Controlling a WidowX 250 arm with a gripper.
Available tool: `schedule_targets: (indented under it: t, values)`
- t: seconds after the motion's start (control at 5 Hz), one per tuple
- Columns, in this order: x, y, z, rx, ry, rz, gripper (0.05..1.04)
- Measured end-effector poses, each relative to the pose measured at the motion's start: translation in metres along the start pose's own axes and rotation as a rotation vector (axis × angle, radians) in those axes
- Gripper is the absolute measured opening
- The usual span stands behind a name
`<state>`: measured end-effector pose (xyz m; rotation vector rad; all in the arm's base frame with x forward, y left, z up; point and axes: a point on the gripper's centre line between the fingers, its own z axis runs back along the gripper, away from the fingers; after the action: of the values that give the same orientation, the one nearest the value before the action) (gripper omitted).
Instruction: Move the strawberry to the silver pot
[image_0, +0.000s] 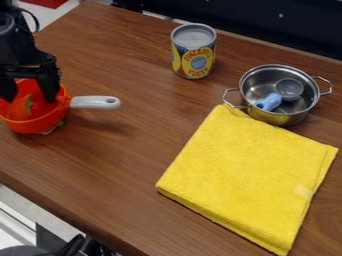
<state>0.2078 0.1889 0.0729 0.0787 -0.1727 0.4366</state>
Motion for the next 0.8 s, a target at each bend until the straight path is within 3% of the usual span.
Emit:
schedule_targets:
  t: [0.8]
  values:
    - [0.0004, -0.0050, -0.0147, 0.030, -0.022, 0.031, 0.969]
